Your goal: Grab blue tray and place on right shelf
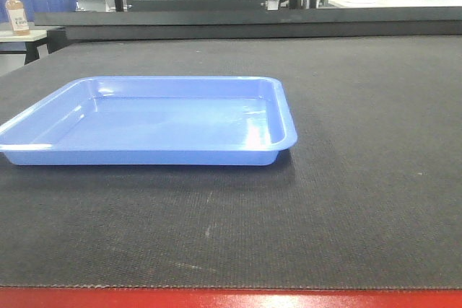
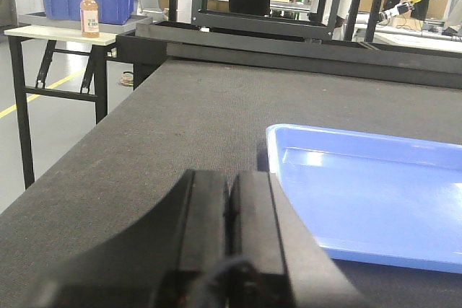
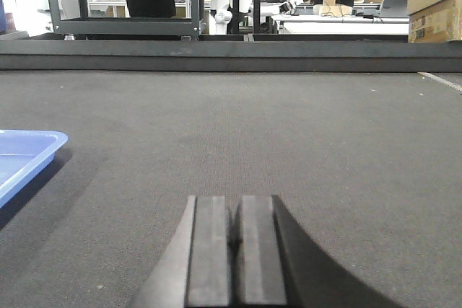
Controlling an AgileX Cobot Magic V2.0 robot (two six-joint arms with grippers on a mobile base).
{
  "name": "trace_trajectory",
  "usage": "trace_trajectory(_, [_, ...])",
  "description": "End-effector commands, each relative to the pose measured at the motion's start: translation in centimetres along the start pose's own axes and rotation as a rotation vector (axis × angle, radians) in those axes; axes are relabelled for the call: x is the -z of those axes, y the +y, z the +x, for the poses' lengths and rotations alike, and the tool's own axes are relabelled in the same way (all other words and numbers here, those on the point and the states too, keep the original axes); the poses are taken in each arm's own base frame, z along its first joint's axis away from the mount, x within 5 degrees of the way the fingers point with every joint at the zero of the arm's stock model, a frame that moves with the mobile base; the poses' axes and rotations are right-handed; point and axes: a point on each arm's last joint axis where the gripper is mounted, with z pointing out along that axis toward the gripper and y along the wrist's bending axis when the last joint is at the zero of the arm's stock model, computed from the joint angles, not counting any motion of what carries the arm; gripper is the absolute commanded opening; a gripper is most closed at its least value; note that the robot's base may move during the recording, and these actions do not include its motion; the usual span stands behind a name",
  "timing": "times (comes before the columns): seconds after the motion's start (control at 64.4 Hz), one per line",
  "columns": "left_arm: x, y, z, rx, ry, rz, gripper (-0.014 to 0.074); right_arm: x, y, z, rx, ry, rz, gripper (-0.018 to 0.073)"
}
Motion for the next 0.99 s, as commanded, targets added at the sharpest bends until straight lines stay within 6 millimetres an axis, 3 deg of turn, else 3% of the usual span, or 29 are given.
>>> trace_trajectory(0.0, [0.1,0.1,0.2,0.004,-0.072,0.001,-0.0048,0.3,0.1,-1.7,0.005,-0.130,-0.008,0.0060])
trace_trajectory(0.776, [0.2,0.1,-1.1,0.004,-0.199,-0.001,-0.0048,0.3,0.1,-2.1,0.004,-0.170,-0.009,0.0060])
trace_trajectory(0.869, [0.4,-0.1,-2.6,-0.003,-0.209,0.005,-0.0048,0.7,0.2,-4.2,0.000,-0.261,-0.014,0.0060])
trace_trajectory(0.978, [0.9,-0.5,-7.0,-0.112,-0.153,0.004,-0.0047,1.5,0.6,-8.8,0.000,-0.316,-0.020,0.0060])
